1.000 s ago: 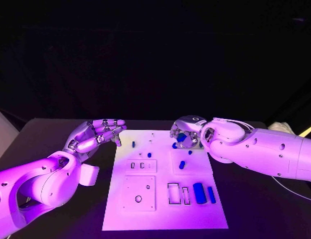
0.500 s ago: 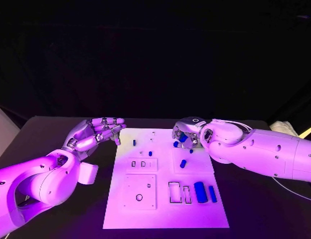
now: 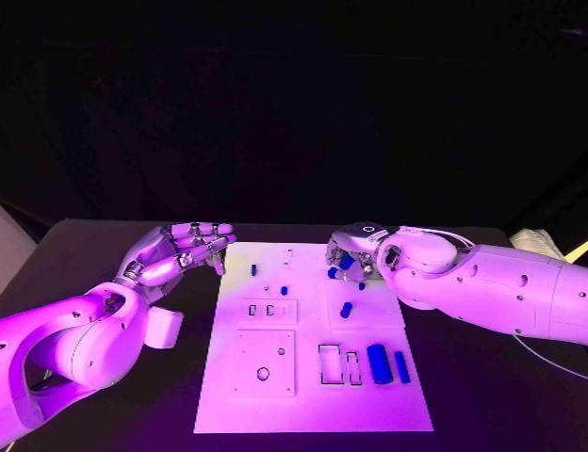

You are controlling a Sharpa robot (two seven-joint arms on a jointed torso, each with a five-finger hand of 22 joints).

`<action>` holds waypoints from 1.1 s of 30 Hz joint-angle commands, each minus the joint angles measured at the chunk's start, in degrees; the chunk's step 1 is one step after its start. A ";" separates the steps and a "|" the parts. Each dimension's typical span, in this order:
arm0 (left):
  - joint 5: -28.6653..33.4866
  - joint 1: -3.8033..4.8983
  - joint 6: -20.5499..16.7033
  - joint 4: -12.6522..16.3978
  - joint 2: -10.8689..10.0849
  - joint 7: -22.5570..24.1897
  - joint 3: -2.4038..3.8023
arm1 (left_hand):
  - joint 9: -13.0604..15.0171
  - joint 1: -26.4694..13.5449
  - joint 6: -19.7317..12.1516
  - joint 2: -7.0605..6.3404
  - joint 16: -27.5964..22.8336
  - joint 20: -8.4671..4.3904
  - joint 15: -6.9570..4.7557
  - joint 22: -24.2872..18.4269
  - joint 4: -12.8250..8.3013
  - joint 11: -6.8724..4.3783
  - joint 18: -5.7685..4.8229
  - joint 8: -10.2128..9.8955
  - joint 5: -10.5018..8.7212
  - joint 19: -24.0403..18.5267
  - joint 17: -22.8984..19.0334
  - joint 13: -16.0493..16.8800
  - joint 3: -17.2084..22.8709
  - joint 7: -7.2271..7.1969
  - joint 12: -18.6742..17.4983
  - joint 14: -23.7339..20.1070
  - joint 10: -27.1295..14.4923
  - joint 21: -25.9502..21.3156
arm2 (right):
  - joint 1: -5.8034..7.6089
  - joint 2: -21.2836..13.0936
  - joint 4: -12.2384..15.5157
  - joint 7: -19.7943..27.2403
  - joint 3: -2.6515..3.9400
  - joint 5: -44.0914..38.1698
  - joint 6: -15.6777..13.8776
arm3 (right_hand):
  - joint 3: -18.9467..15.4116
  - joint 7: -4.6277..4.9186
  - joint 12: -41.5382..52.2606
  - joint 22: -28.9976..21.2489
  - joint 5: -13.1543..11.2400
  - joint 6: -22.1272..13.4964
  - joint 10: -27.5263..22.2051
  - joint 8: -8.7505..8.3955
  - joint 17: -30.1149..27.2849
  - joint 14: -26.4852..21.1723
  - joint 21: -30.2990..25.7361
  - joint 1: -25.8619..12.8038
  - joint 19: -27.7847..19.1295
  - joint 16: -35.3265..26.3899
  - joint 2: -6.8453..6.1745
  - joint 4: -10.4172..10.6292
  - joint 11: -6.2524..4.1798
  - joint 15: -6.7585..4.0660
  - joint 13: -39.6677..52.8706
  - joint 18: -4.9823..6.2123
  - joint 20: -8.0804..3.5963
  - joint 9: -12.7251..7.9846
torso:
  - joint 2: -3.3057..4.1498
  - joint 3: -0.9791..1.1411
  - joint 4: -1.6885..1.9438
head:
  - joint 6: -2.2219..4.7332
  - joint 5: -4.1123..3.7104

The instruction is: Assemble the parts on the task board

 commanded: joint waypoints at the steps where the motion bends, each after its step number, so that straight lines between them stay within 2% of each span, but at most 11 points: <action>1: -0.24 0.14 1.35 0.21 -0.01 0.00 0.05 | 0.05 -0.69 -0.03 0.11 0.32 0.05 0.01 0.05 0.08 0.10 0.74 0.04 -0.31 -0.39 0.09 0.09 0.28 0.15 -0.27 -0.28 0.17 0.21 | -0.06 0.23 -0.26 -0.22 -0.01 -0.73 1.36 | 0.40 0.02 0.32 0.09 -0.27 0.48 0.44 0.23 0.10 2.06 0.24 -0.18 0.36 0.37 0.52 0.01 -0.03 0.13 0.05 -0.65 0.11 0.08 | 0.09 -0.08 0.07 | -0.04 -0.01; 10: -0.24 0.23 1.53 0.38 -0.10 -0.09 0.05 | 0.05 -0.69 -0.03 0.11 0.32 0.05 0.01 0.05 0.08 0.10 0.74 0.04 -0.31 -0.39 0.09 0.09 0.28 0.15 -0.27 -0.28 0.17 0.21 | -0.36 1.00 -1.07 -0.26 -0.01 -0.63 1.35 | 0.43 0.02 0.33 0.13 -0.31 0.51 0.45 0.25 0.06 2.05 0.26 -0.19 0.36 0.35 0.53 0.04 -0.03 0.12 0.05 -0.65 0.11 0.10 | 0.25 -0.09 0.23 | -0.18 -0.05; 15: -0.24 0.28 1.60 0.45 -0.24 -0.16 0.05 | 0.07 -0.72 -0.01 0.19 0.42 0.07 0.01 0.13 0.09 0.10 0.74 0.05 -0.31 -0.44 0.11 0.10 0.35 0.15 -0.25 -0.31 0.18 0.34 | -0.64 1.27 -1.46 -0.44 -0.02 -0.62 1.57 | 0.50 0.03 0.33 0.09 -0.41 0.56 0.46 0.28 0.01 2.03 0.23 -0.23 0.32 0.36 0.54 0.11 -0.03 0.12 0.04 -0.63 0.10 0.14 | 0.27 -0.06 0.25 | -0.37 0.00; 20: -0.24 0.32 1.67 0.47 -0.33 -0.23 0.05 | 0.07 -0.73 0.00 0.21 0.46 0.07 0.01 0.16 0.09 0.10 0.75 0.06 -0.31 -0.46 0.12 0.10 0.37 0.16 -0.25 -0.31 0.19 0.39 | -0.73 1.20 -1.61 -0.72 -0.02 -0.78 1.44 | 0.87 0.02 0.46 0.46 -0.51 0.77 0.72 0.43 0.06 2.01 0.48 -0.10 0.38 0.48 0.74 0.21 -0.09 0.09 0.05 -0.68 0.07 0.30 | 0.24 -0.12 0.18 | -0.48 0.12; 24: -0.24 0.34 1.69 0.56 -0.42 -0.29 0.05 | 0.07 -0.73 0.00 0.21 0.46 0.07 0.01 0.16 0.09 0.10 0.75 0.06 -0.31 -0.46 0.12 0.10 0.37 0.16 -0.25 -0.31 0.19 0.39 | -0.76 1.16 -1.61 -0.95 -0.02 -0.93 0.82 | 1.33 0.01 0.62 0.68 -0.59 0.89 1.06 0.55 -0.11 1.96 0.63 0.14 0.38 0.49 0.89 0.19 -0.16 0.03 0.07 -0.70 0.03 0.46 | 0.27 -0.08 0.21 | -0.49 0.25; 33: -0.24 0.35 1.74 0.67 -0.50 -0.38 0.05 | 0.08 -0.73 0.00 0.24 0.55 0.07 0.01 0.21 0.07 0.10 0.75 0.06 -0.32 -0.48 0.14 0.11 0.42 0.16 -0.24 -0.30 0.19 0.48 | -0.77 1.21 -1.27 -1.36 -0.02 -1.25 -1.04 | 2.13 0.08 0.66 0.88 -0.99 0.64 1.23 0.47 -0.21 1.88 0.76 0.66 0.30 0.57 0.88 -0.05 -0.16 0.02 0.02 -0.71 -0.03 0.60 | 0.31 -0.17 0.25 | -0.29 0.17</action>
